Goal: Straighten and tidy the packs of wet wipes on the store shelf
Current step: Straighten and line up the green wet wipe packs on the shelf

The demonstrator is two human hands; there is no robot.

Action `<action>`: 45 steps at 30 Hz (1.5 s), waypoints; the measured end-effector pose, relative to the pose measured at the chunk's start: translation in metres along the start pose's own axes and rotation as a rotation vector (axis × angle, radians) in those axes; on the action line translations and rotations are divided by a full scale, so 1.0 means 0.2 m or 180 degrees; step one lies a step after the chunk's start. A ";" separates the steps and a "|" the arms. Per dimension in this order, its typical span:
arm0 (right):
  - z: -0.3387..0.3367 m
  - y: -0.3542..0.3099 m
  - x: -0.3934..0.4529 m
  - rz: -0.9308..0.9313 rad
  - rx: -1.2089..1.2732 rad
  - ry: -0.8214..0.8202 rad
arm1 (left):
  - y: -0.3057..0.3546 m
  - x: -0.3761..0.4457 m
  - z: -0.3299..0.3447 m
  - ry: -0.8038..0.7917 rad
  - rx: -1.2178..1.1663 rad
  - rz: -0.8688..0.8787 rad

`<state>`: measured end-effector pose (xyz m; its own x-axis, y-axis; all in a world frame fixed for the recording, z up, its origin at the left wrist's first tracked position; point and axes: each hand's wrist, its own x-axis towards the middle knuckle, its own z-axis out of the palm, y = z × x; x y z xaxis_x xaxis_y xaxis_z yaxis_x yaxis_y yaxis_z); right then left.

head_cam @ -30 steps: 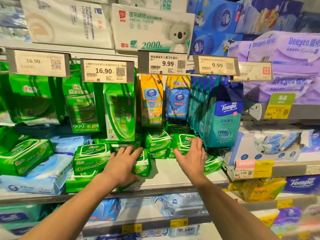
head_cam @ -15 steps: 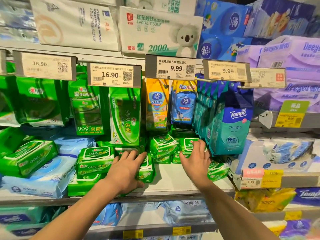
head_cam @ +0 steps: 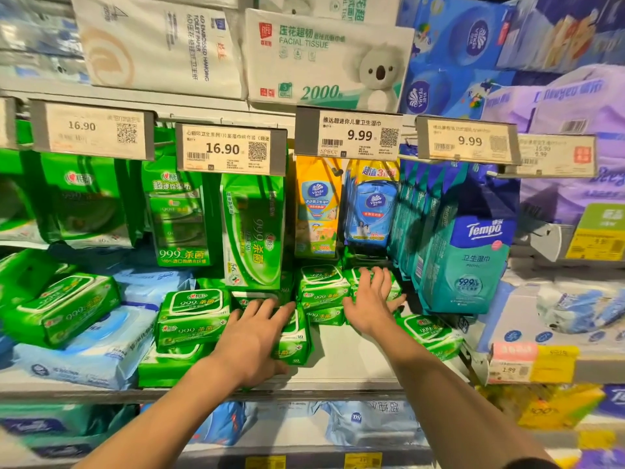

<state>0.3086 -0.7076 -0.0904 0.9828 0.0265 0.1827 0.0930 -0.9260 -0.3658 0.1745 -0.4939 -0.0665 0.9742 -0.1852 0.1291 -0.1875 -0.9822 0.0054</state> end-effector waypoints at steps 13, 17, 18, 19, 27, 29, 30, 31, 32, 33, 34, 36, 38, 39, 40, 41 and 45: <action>-0.03 0.07 -0.01 -0.0117 -0.0315 -0.0054 | 0.00 -0.01 0.01 0.0072 -0.0096 0.0011; -0.06 0.04 -0.07 -0.0234 -0.0564 -0.0145 | 0.00 0.00 0.01 0.0060 -0.0094 -0.0008; -0.05 0.02 -0.10 -0.0442 -0.0624 -0.0061 | 0.00 0.00 0.00 0.0049 -0.0092 -0.0009; -0.05 0.01 -0.12 -0.0724 -0.0679 0.0044 | 0.00 0.00 0.00 0.0036 -0.0090 -0.0010; 0.00 -0.17 -0.12 -0.1626 -0.0623 0.0171 | 0.02 -0.02 -0.01 0.0050 -0.0023 -0.0013; 0.04 -0.18 -0.11 -0.1565 -0.0755 0.0115 | 0.02 -0.02 -0.01 0.0019 -0.0018 -0.0024; 0.05 -0.18 -0.12 -0.1531 -0.0797 0.0141 | 0.02 -0.02 -0.01 0.0008 -0.0024 -0.0034; 0.06 -0.19 -0.12 -0.1507 -0.0864 0.0178 | 0.02 -0.02 -0.01 0.0002 -0.0037 -0.0046; 0.06 -0.19 -0.13 -0.1490 -0.0957 0.0241 | 0.02 -0.02 -0.01 -0.0004 -0.0050 -0.0052; 0.07 -0.20 -0.13 -0.1466 -0.1053 0.0347 | 0.02 -0.02 -0.01 -0.0008 -0.0055 -0.0056; 0.08 -0.20 -0.13 -0.1422 -0.1087 0.0461 | 0.02 -0.02 -0.01 -0.0008 -0.0054 -0.0058; 0.08 -0.21 -0.14 -0.1366 -0.1042 0.0522 | 0.02 -0.02 -0.01 -0.0005 -0.0054 -0.0060; 0.08 -0.23 -0.13 -0.1369 -0.1024 0.0578 | 0.02 -0.02 -0.01 0.0003 -0.0073 -0.0063; 0.08 -0.23 -0.13 -0.1358 -0.1044 0.0604 | 0.02 -0.02 -0.01 0.0008 -0.0074 -0.0062; 0.07 -0.24 -0.12 -0.1338 -0.1054 0.0618 | 0.02 -0.02 -0.01 0.0009 -0.0069 -0.0059; 0.07 -0.24 -0.12 -0.1321 -0.1040 0.0598 | 0.02 -0.02 -0.01 0.0013 -0.0063 -0.0057; 0.08 -0.25 -0.10 -0.1377 -0.0907 0.0478 | 0.02 -0.03 -0.01 0.0060 -0.0068 -0.0046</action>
<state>0.2873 -0.6565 -0.0914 0.8288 0.3933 0.3980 0.4167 -0.9085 0.0302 0.1688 -0.4963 -0.0661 0.9743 -0.1702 0.1474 -0.1762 -0.9839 0.0285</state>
